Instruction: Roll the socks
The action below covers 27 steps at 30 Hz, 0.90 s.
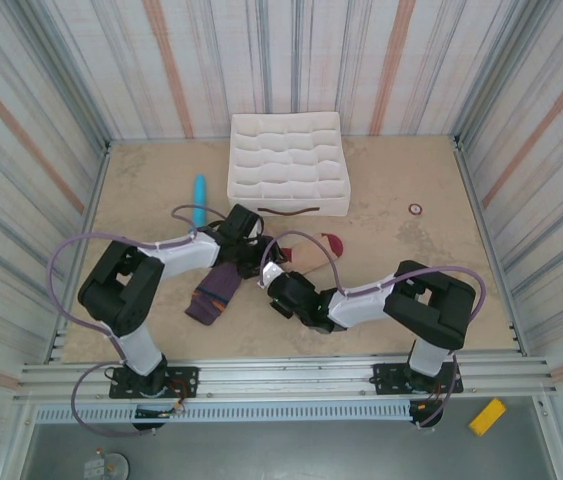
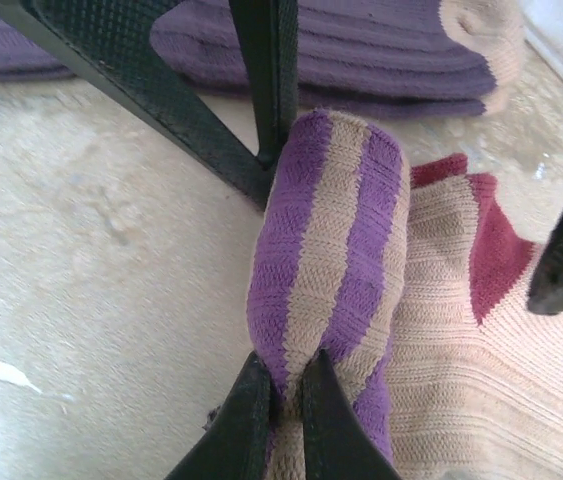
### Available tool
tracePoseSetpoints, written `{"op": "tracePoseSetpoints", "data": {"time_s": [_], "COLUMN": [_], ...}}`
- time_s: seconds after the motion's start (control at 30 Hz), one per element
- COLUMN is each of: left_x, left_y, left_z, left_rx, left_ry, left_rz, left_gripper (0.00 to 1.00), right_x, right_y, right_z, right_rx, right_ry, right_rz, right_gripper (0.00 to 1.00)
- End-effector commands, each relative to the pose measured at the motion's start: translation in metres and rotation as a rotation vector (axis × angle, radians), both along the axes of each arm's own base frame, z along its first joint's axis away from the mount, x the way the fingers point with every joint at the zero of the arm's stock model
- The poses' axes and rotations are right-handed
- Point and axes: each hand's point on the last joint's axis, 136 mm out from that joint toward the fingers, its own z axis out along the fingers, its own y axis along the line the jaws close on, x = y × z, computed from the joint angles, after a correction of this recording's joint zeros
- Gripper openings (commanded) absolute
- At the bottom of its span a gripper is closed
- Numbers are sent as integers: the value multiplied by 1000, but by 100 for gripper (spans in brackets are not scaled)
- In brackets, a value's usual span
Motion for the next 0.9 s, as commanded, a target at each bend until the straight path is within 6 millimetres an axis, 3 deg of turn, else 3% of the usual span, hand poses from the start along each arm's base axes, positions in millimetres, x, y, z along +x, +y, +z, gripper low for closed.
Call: {"op": "tracePoseSetpoints", "data": {"time_s": [0.0,0.3,0.6,0.73,0.87], "left_x": [-24,-24,-25,-18,-12], "left_y": [15,51,46,37,32], "left_z": [5,-4,-13,-1,16], "left_rx": [39,104,74,7,-37], "left_ry": [42,70,94,38,-30], "left_rz": [-23,60,69,68,49], "left_gripper": [75,74,73,72,72], "right_x": [-21,-18,-10,-11,-15], "right_y": [-41,-55,-62,-64,-57], "right_z": [-57,-73,-71,-71,-67], "right_rx": [-88,-95,-99,-61,91], "right_ry": [229,311,349,417,569], "right_rz": [-62,-127,-180,-188,-171], "right_gripper": [0,0,0,0,0]}}
